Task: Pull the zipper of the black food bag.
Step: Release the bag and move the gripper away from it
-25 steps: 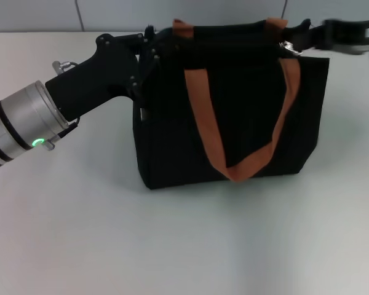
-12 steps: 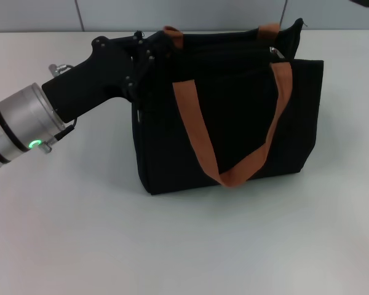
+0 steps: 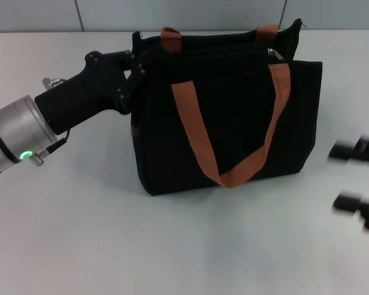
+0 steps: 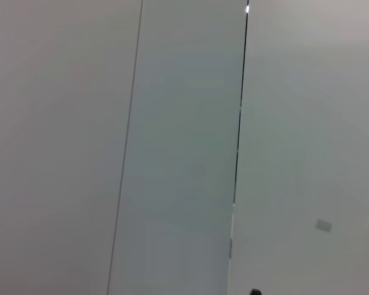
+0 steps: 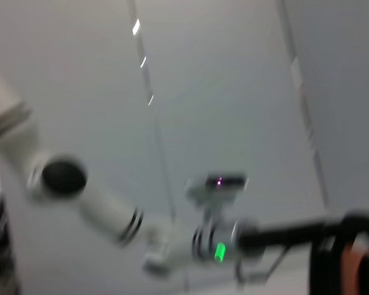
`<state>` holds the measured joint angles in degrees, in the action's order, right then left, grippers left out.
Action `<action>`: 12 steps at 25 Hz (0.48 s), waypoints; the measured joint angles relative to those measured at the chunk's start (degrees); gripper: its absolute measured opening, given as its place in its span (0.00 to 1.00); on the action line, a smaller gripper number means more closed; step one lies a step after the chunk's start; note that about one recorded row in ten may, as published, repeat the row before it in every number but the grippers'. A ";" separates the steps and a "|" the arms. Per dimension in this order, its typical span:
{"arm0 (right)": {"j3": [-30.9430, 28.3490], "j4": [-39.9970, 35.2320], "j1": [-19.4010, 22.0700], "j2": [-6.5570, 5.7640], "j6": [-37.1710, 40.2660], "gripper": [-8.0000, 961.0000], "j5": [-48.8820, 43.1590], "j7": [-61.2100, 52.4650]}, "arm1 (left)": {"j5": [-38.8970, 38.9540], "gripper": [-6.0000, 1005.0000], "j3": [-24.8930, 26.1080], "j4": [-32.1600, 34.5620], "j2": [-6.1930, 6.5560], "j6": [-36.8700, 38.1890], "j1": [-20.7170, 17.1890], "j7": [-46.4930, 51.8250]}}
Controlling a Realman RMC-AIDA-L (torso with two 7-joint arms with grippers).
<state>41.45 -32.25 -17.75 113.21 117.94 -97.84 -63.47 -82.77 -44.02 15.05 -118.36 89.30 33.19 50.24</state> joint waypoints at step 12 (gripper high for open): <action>0.28 0.16 -0.78 1.95 -5.20 0.75 -12.16 5.71 | -0.38 0.13 -0.15 5.21 0.28 -0.62 -4.71 5.75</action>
<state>41.73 -32.09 -18.53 115.16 112.74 -110.00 -57.76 -83.15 -44.17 20.26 -118.07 88.68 28.48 55.99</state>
